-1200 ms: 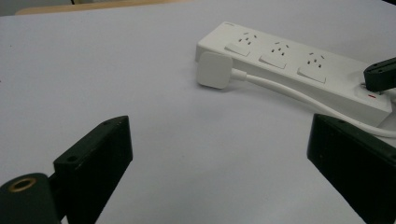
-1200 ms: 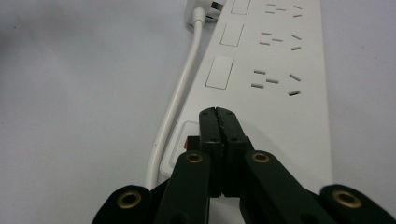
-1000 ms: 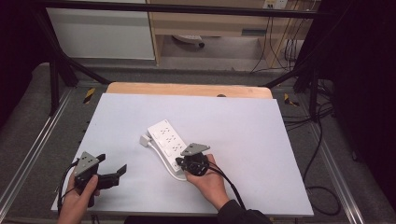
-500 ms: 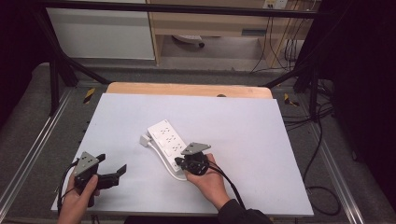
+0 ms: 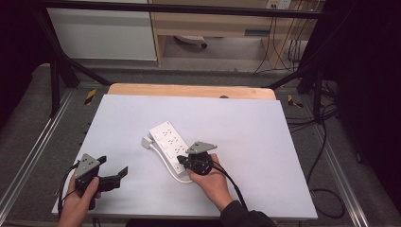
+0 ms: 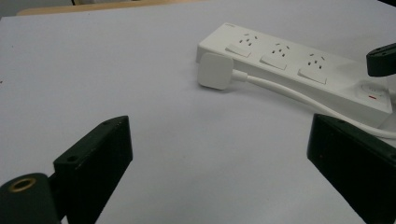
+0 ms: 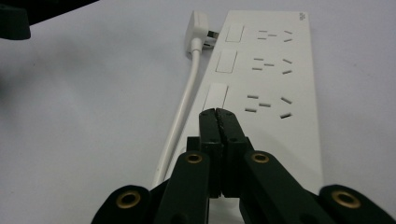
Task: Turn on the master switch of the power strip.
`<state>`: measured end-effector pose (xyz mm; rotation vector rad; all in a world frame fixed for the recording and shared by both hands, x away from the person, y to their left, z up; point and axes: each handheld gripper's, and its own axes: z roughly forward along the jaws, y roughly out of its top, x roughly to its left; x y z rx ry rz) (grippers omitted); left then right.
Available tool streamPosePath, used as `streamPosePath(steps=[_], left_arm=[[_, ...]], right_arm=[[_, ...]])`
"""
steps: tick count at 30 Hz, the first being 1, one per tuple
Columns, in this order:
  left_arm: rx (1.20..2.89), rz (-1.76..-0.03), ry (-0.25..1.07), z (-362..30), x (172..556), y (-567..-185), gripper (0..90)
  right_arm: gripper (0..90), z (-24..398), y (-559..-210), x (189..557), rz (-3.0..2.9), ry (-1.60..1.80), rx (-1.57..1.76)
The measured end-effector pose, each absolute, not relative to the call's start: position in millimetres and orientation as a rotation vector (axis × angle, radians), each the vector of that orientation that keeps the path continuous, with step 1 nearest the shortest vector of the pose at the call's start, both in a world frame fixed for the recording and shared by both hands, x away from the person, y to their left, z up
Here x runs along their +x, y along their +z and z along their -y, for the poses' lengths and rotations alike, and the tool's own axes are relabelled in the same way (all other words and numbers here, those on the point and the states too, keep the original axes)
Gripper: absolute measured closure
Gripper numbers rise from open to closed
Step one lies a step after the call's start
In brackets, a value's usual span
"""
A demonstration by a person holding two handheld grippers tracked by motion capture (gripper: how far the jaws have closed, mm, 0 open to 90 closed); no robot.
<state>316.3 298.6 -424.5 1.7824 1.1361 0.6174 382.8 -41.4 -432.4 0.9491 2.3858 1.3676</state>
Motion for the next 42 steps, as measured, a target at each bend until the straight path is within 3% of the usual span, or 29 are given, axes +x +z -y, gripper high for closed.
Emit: streamPosePath(steps=[10,16,25,34,42], left_arm=[[1.783,-1.137,0.619,-298.8,316.4,-424.5,6.7],[1.783,-1.137,0.619,-298.7,316.6,-424.7,6.7],[1.783,-1.138,0.619,-299.0,316.5,-424.6,6.7],[1.784,-1.14,0.62,-299.0,316.5,-424.8,6.7],[1.782,-1.145,0.619,-298.9,316.6,-424.9,6.7]], right_arm=[[88.6,49.1,-428.7,388.0,-2.359,1.392,0.982],[79.5,53.2,-426.6,390.3,-2.336,1.394,1.013],[61.1,63.7,-419.5,394.8,-2.296,1.404,1.079],[31.4,82.4,-411.1,400.7,-2.24,1.401,1.167],[14.7,100.2,-406.1,404.3,-2.22,1.389,1.208]])
